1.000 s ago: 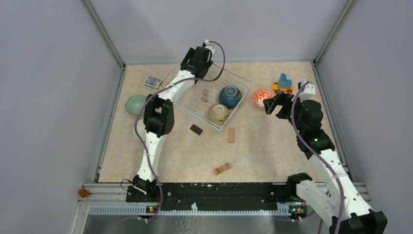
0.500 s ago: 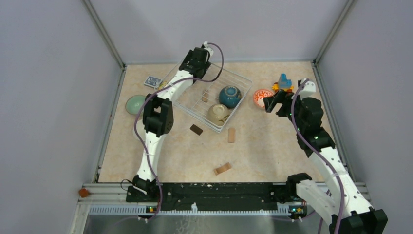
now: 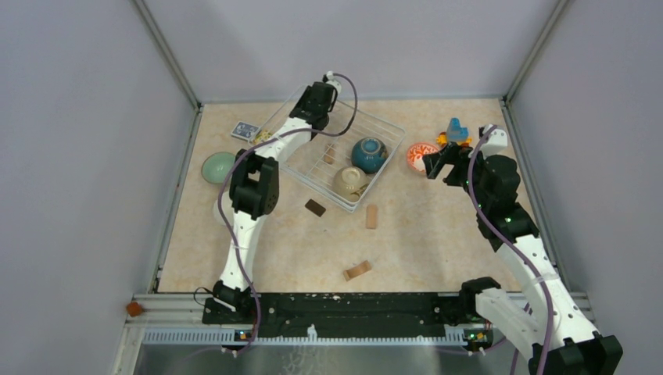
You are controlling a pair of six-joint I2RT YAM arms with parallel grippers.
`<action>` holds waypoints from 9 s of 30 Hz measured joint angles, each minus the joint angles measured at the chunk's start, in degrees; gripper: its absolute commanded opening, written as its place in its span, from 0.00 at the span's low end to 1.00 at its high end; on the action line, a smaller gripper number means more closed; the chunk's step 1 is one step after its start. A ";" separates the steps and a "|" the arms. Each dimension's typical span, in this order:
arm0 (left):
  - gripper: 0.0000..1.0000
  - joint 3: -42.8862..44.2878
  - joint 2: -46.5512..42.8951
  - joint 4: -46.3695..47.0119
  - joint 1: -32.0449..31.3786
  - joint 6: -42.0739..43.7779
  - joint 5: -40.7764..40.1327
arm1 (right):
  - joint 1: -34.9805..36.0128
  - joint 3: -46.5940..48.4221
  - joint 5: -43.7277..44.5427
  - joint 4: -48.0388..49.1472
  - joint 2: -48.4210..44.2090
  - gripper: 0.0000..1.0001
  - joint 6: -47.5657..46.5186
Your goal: Unload the bowls from the dish rack
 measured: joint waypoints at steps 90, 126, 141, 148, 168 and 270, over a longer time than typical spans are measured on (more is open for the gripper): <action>0.00 -23.17 -31.06 -7.02 -24.37 -43.87 37.22 | 8.00 3.96 11.45 -13.22 7.17 0.27 9.07; 0.92 -37.70 -39.67 -0.74 -19.43 -47.84 22.16 | -9.31 -3.87 20.37 -14.03 19.06 0.00 21.38; 0.94 -38.21 -37.94 -1.75 -17.11 -46.16 21.24 | -15.52 -1.84 17.57 -7.72 33.88 0.22 22.80; 0.99 -35.34 -33.75 -1.60 -13.70 -45.44 27.58 | -16.20 -1.09 17.57 -6.49 34.05 0.58 23.19; 0.82 -24.79 -24.57 -7.17 -9.09 -37.42 35.93 | -15.43 -1.20 9.75 -8.11 12.44 0.58 10.12; 0.54 -59.69 -60.96 0.83 -1.05 -45.16 39.98 | 21.20 45.44 -12.52 -9.05 70.27 0.90 6.25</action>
